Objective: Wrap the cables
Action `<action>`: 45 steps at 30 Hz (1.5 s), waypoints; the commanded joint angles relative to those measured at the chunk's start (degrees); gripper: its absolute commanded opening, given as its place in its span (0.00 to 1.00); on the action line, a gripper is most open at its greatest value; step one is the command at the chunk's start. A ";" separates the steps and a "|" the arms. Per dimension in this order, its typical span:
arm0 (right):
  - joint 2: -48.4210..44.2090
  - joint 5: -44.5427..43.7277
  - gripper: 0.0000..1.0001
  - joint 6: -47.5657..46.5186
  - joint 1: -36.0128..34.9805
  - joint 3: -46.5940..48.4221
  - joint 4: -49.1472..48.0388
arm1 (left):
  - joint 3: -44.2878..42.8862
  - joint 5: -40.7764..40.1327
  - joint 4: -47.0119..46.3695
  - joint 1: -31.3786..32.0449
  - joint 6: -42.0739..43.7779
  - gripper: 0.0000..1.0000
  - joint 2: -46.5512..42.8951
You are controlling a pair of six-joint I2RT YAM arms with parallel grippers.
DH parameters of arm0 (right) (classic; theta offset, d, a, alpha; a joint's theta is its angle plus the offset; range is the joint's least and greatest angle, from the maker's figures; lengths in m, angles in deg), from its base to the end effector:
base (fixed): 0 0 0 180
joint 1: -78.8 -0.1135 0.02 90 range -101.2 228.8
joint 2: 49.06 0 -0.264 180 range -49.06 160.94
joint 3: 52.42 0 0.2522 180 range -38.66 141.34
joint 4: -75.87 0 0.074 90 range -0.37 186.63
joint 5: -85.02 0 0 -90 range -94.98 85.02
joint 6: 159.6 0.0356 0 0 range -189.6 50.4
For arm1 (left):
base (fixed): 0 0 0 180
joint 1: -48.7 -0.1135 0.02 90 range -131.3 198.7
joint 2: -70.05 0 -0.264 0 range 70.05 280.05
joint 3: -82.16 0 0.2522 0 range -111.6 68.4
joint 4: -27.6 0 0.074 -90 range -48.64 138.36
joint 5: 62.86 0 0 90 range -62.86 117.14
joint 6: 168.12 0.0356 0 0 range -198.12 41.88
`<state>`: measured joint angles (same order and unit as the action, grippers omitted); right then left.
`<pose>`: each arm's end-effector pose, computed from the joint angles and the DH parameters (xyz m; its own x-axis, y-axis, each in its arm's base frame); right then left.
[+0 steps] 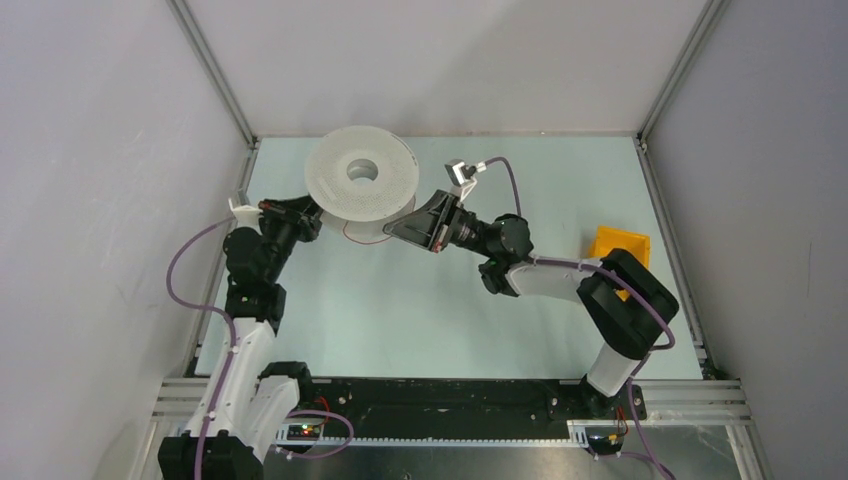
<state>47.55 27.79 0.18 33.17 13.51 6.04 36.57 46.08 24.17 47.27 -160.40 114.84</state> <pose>0.2295 0.2622 0.3127 -0.6869 0.4262 -0.5887 -0.7235 -0.3240 0.6096 0.1924 -0.0068 0.3110 -0.2874 -0.9448 -0.1577 0.1134 0.1299 -0.9850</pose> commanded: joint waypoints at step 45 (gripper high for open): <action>12.32 -32.29 0.00 -5.70 -4.66 8.88 21.53 | -0.51 -2.94 -7.39 0.73 -7.05 0.00 -0.98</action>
<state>59.05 0.49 -3.64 29.06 21.88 19.24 37.75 39.34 25.03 47.07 -162.74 115.19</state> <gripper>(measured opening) 0.012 0.064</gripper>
